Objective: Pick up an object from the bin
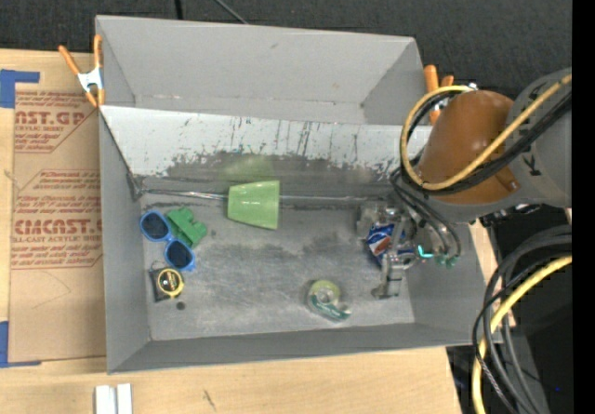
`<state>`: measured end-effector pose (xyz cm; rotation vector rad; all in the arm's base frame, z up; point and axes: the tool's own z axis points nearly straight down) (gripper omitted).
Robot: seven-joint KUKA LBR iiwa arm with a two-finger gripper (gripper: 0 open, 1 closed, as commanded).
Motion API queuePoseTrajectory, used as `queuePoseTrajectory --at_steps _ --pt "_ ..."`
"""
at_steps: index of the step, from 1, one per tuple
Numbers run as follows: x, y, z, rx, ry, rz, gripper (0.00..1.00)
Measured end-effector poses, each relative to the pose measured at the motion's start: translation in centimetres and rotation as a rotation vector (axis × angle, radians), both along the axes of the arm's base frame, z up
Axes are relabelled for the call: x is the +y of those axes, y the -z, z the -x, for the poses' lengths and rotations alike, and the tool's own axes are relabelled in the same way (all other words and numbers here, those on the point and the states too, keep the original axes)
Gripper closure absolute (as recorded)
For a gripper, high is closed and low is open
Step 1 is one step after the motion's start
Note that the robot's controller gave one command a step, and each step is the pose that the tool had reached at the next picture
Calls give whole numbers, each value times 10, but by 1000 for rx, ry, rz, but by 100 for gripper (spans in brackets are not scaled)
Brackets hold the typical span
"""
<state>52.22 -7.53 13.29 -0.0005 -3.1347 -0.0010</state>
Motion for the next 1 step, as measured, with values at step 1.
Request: queuePoseTrajectory --at_steps 1 --pt "-70 61 -10 -13 122 -8 0"
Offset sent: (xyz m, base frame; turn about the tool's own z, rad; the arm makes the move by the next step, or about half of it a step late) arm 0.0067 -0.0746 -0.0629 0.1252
